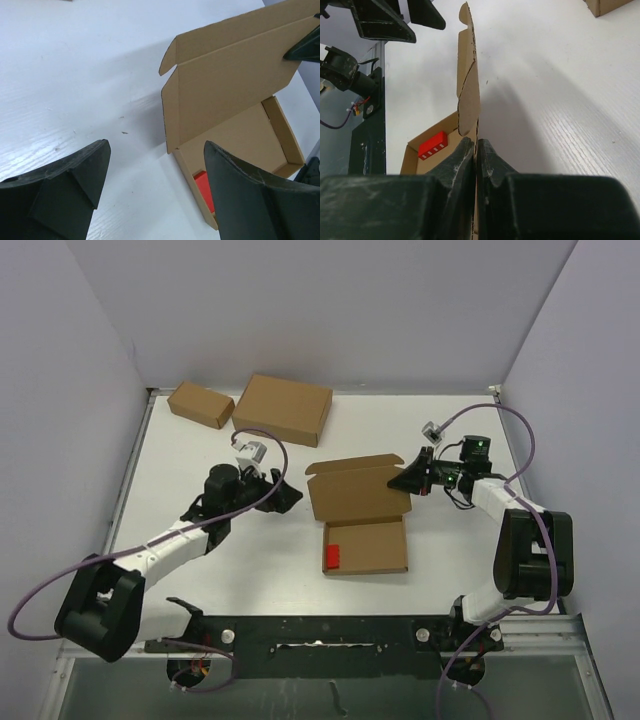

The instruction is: Fold the paper box

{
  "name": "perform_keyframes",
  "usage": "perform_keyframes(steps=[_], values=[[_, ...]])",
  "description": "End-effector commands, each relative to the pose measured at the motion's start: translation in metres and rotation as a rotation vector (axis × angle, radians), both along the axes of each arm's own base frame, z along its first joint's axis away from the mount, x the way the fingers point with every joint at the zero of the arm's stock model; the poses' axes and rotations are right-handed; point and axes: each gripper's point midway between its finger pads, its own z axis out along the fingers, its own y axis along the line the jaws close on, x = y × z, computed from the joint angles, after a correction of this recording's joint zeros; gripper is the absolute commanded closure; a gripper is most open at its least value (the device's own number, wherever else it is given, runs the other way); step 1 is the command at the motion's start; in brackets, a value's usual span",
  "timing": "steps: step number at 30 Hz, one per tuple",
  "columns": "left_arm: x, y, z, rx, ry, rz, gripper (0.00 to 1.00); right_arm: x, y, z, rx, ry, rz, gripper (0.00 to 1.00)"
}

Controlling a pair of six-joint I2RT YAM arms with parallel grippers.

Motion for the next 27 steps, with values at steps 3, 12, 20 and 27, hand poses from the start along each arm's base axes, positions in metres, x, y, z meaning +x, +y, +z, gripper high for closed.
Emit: perform_keyframes(steps=[3, 12, 20, 27], values=[[0.012, -0.030, 0.014, -0.087, -0.018, -0.141, 0.30, -0.001, 0.005, 0.015, -0.001, -0.097, 0.060, 0.98], [0.025, -0.046, -0.005, -0.106, 0.039, -0.189, 0.41, -0.003, 0.006, 0.016, -0.005, -0.103, 0.062, 0.98], [0.028, -0.060, -0.008, -0.148, 0.082, -0.247, 0.60, -0.003, 0.006, 0.017, -0.006, -0.109, 0.064, 0.98], [0.028, -0.063, -0.008, -0.166, 0.087, -0.264, 0.83, -0.005, 0.007, 0.016, -0.015, -0.115, 0.068, 0.98]])
